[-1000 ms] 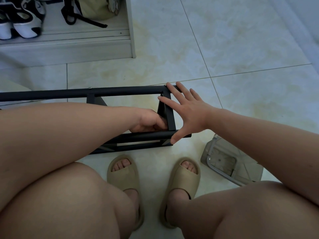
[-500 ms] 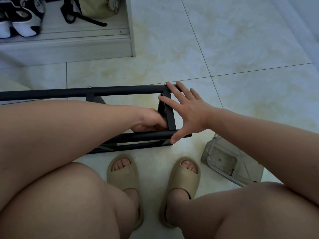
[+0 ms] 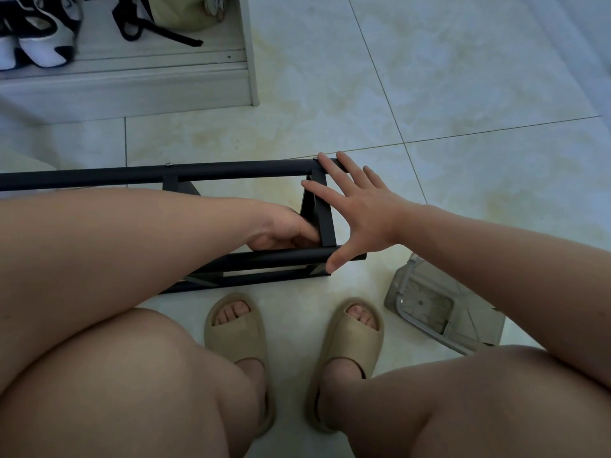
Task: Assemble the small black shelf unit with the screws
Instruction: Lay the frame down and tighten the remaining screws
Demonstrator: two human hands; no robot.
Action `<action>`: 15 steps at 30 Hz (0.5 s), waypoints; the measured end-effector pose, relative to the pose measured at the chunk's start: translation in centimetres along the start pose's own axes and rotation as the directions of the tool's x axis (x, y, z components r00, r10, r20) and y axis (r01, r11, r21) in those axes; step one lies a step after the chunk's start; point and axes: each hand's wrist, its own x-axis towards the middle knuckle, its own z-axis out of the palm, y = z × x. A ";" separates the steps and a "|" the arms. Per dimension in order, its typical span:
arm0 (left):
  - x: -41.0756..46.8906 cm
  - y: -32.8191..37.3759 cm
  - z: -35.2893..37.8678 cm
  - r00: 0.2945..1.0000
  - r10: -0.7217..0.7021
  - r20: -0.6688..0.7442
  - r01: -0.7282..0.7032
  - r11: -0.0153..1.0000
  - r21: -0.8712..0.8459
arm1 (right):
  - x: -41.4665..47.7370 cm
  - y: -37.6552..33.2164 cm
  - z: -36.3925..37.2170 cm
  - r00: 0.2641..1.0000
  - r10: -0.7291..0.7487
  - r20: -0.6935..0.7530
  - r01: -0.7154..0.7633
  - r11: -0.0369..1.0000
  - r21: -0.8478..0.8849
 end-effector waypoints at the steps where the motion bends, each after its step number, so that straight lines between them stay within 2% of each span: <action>1: 0.1 0.0 0.0 1.000 0.006 -0.017 -0.006 1.000 0.003 | 0.0 0.0 0.0 1.000 0.001 0.001 -0.001 1.000 -0.001; 11: 0.1 0.3 0.2 0.999 0.046 0.015 -0.045 0.998 -0.035 | -0.1 -0.1 0.0 1.000 0.002 0.004 -0.002 1.000 0.010; 15: 0.0 0.2 0.2 0.995 0.102 0.001 -0.102 0.994 -0.041 | -0.1 -0.2 -0.1 1.000 0.002 0.007 -0.002 1.000 0.022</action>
